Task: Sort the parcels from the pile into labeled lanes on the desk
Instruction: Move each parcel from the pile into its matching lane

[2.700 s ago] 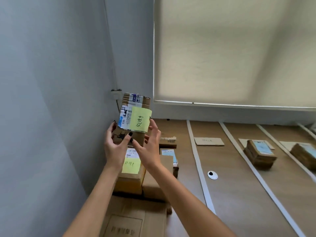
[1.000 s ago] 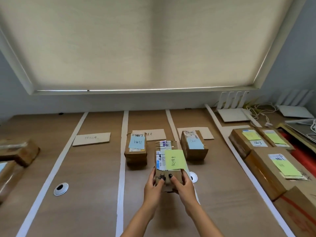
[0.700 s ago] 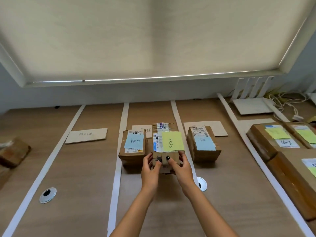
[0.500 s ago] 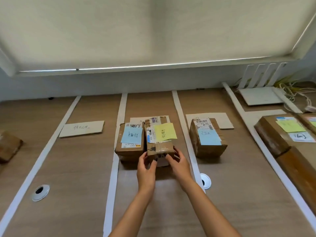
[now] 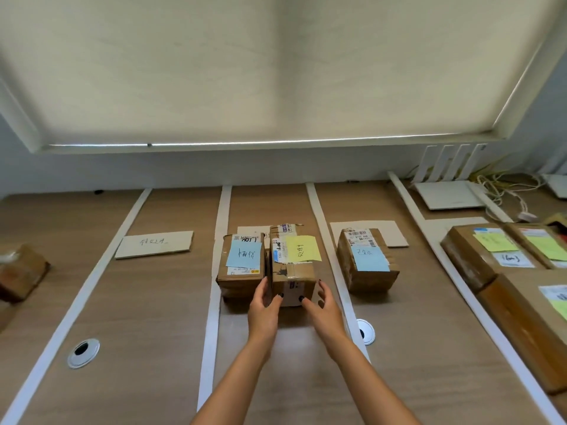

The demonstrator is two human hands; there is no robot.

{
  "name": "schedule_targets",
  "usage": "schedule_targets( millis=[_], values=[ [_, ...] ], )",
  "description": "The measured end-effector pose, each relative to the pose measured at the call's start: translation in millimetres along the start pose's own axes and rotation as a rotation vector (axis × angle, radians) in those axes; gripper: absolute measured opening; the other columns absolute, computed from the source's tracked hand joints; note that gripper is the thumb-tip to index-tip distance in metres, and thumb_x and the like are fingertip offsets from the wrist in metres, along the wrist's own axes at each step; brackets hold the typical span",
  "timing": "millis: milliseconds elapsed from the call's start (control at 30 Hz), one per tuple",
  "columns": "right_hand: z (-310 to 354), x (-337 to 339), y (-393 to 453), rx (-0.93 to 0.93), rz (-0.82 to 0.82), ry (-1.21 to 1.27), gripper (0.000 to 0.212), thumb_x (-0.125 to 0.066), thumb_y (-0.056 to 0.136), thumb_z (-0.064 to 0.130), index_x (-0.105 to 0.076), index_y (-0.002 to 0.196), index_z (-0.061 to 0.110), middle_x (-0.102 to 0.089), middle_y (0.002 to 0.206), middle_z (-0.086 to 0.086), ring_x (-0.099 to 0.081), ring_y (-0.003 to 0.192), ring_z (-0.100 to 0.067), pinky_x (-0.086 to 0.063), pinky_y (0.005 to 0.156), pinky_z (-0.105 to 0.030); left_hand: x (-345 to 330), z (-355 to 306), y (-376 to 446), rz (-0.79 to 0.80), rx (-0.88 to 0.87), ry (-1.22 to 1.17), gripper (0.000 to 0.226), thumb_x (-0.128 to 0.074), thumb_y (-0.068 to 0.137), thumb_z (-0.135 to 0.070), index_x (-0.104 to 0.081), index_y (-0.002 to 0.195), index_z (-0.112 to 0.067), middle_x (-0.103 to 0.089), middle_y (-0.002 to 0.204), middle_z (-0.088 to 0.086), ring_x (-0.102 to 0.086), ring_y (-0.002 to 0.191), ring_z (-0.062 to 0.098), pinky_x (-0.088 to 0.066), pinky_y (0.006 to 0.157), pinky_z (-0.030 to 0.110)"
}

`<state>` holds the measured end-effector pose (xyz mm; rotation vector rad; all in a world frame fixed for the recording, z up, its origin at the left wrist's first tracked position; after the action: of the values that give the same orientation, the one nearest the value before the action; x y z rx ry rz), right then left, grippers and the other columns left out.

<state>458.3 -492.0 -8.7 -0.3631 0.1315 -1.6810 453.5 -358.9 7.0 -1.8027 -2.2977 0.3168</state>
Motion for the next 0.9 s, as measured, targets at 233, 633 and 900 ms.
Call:
schedule_targets(
  millis=[233, 633, 900],
  values=[
    [60.5, -2.3, -75.5, 0.134, -0.042, -0.022, 0.066, -0.062, 0.089, 0.018, -0.028, 0.144, 0.028, -0.036, 0.149, -0.005, -0.033, 0.137, -0.024, -0.036, 0.106, -0.038, 52.1, -49.8, -56.6, 0.043, -0.124, -0.049, 0.055, -0.047, 0.093, -0.002, -0.037, 0.141, -0.026, -0.041, 0.145, -0.001, -0.036, 0.134, 0.02, -0.036, 0.098, 0.03],
    [141.5, -89.7, -292.0, 0.287, -0.105, 0.024, 0.071, -0.063, 0.087, 0.012, -0.025, 0.145, 0.027, -0.04, 0.145, -0.008, -0.042, 0.131, -0.023, -0.042, 0.092, -0.028, 207.9, -134.2, -203.8, 0.184, -0.393, 0.031, 0.054, -0.051, 0.091, -0.003, -0.037, 0.141, -0.02, -0.047, 0.14, 0.001, -0.043, 0.124, 0.012, -0.039, 0.093, 0.021],
    [157.6, -153.3, -365.7, 0.335, -0.005, -0.013, 0.075, -0.065, 0.085, 0.013, -0.024, 0.146, 0.026, -0.039, 0.144, -0.01, -0.042, 0.13, -0.026, -0.042, 0.103, -0.038, 287.0, -137.8, -257.0, 0.152, -0.414, 0.072, 0.053, -0.05, 0.091, -0.004, -0.038, 0.14, -0.02, -0.045, 0.141, 0.004, -0.041, 0.13, 0.018, -0.038, 0.096, 0.027]
  ],
)
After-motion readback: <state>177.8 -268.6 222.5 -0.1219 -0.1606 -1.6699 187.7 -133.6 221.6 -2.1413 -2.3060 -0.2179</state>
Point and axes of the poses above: each hand's wrist, its own y-axis towards the middle knuckle, its own x-axis out of the back of the hand, z = x × y, the point moved 3 cm from there along y, towards the middle knuckle
